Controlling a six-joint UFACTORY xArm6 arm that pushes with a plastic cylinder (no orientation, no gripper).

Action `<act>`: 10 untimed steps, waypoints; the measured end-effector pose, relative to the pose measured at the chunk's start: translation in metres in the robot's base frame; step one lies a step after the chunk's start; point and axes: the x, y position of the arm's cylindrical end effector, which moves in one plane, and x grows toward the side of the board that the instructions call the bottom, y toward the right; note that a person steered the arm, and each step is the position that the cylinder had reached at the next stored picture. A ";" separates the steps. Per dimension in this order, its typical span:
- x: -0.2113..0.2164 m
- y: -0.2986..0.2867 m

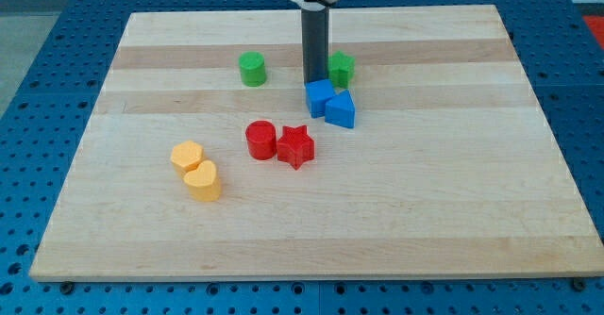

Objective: Move your arm away from blue blocks

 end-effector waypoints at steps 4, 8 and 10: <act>-0.085 -0.078; -0.062 -0.138; -0.038 -0.170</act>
